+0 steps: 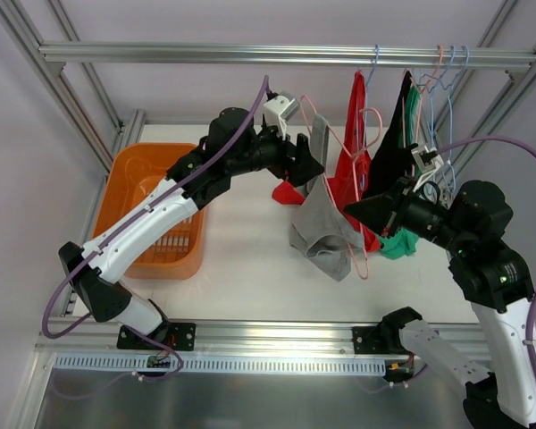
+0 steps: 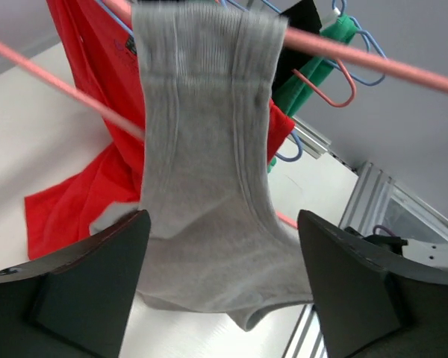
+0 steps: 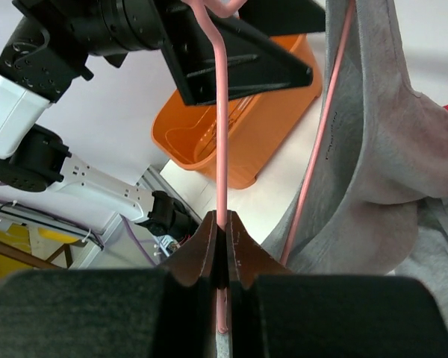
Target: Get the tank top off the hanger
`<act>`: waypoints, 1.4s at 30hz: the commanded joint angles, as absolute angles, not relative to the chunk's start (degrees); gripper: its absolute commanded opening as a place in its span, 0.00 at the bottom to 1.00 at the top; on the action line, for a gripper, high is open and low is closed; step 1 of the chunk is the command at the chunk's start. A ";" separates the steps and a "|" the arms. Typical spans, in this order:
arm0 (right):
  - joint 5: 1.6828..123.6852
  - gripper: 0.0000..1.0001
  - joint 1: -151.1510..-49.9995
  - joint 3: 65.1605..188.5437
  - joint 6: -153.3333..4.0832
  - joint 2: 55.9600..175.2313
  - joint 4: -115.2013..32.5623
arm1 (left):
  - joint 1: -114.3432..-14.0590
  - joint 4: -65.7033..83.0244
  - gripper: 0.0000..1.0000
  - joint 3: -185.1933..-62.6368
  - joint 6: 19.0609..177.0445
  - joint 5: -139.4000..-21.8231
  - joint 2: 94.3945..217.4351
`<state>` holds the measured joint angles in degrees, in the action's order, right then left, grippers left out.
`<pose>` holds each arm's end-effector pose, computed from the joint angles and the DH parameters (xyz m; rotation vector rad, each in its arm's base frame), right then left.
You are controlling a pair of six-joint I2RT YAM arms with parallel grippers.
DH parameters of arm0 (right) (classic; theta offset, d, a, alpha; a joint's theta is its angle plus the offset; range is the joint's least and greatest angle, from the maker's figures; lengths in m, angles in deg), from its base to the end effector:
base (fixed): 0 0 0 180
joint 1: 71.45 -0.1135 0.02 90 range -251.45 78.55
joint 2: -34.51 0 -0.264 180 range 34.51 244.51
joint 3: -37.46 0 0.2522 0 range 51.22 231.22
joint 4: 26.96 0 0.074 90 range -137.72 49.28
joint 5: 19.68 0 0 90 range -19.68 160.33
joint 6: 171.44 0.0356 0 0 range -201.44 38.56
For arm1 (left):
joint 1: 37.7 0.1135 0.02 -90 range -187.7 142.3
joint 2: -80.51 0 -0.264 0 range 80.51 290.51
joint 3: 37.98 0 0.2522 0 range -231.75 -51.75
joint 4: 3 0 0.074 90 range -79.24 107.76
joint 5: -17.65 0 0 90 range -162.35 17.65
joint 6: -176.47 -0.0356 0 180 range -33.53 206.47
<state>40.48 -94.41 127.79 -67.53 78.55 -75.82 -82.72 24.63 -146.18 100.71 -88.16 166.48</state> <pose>0.0937 0.0589 0.4746 -0.5446 1.5982 0.9083 0.2354 -0.2492 0.4621 0.6774 1.6281 -0.9982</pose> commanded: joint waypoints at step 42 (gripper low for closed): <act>27.51 0.00 -94.39 115.04 -83.73 61.15 -69.23 | -82.70 21.31 0.00 -136.66 110.29 -66.78 156.98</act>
